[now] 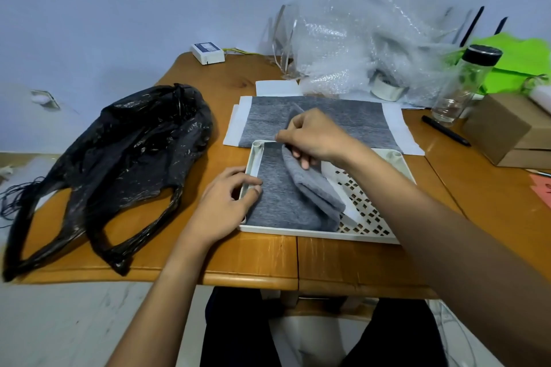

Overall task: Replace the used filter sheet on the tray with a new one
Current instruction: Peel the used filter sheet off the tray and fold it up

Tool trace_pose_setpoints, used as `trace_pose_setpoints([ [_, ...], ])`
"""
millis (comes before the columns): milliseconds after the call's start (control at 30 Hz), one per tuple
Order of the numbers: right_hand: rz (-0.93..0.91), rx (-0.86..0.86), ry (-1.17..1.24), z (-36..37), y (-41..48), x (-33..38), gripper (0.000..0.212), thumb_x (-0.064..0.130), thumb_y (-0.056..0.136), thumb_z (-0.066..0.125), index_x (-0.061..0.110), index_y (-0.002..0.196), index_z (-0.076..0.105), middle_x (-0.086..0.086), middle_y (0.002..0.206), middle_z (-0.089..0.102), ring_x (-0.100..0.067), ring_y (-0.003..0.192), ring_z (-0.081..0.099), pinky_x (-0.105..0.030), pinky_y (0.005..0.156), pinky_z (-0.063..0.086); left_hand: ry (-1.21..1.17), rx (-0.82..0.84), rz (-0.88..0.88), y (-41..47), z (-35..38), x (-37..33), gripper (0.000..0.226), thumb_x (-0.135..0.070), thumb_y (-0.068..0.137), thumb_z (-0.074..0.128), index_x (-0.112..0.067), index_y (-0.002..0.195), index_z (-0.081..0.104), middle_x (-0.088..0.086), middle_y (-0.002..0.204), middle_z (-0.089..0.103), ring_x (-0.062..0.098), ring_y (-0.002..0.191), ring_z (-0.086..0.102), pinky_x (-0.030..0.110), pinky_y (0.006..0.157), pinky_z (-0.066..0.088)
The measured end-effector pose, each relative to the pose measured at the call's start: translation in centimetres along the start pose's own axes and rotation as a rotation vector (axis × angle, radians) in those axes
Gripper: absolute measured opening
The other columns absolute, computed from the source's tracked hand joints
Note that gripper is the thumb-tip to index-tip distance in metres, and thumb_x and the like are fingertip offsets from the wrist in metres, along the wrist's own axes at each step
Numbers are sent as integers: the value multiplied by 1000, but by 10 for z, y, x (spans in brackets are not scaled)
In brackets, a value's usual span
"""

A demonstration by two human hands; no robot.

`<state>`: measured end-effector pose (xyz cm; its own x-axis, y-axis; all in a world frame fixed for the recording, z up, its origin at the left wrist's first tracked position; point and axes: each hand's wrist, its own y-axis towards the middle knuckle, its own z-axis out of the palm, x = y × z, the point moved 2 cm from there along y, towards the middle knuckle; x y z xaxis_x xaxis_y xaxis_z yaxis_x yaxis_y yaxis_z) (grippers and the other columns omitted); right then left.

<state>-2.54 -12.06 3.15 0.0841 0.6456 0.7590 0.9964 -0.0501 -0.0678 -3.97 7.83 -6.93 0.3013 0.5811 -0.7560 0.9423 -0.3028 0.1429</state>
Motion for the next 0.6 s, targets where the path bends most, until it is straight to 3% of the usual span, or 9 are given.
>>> trace_pose_setpoints([
  [67,-9,-21,-112,13,4,2,28,30,91,66,12,69,64,-9,60,71,-20,40,63,-20,43,45,9,-7,23,0,0,-2,27,-40,101,55,-28,113,76,-11,138,55,10,131,49,43,114,36],
  [167,-23,-17,-212,32,8,2,31,35,90,64,13,68,66,-13,67,75,-24,49,70,-35,69,58,-25,-8,12,-1,0,-4,40,-47,105,42,-26,113,74,-15,132,56,11,126,52,44,108,44],
  [300,-52,-10,-306,50,16,-1,36,33,90,61,18,57,60,-11,62,74,-5,37,60,-36,83,57,-82,-32,-5,-4,0,-6,62,-64,101,31,-22,123,70,-17,125,58,8,116,56,49,99,52],
  [400,-58,21,-323,61,20,-4,35,30,90,62,16,58,61,-11,60,73,-5,36,59,-38,79,59,-121,-55,1,-6,-2,-5,54,-68,97,38,-29,121,67,-19,122,58,4,114,56,49,95,55],
  [500,-79,27,-372,69,22,-7,35,33,90,63,16,60,61,-10,55,71,-13,45,64,-36,78,57,-130,-80,12,-6,-3,-4,32,-55,94,59,-32,115,63,-18,120,60,-1,113,55,42,100,51],
  [600,-101,39,-366,72,23,-13,36,34,94,60,11,66,67,-10,58,72,-10,45,61,-34,77,55,-105,-59,36,-7,-5,-2,30,-40,86,75,-31,111,61,-14,126,59,3,119,54,33,104,43],
])
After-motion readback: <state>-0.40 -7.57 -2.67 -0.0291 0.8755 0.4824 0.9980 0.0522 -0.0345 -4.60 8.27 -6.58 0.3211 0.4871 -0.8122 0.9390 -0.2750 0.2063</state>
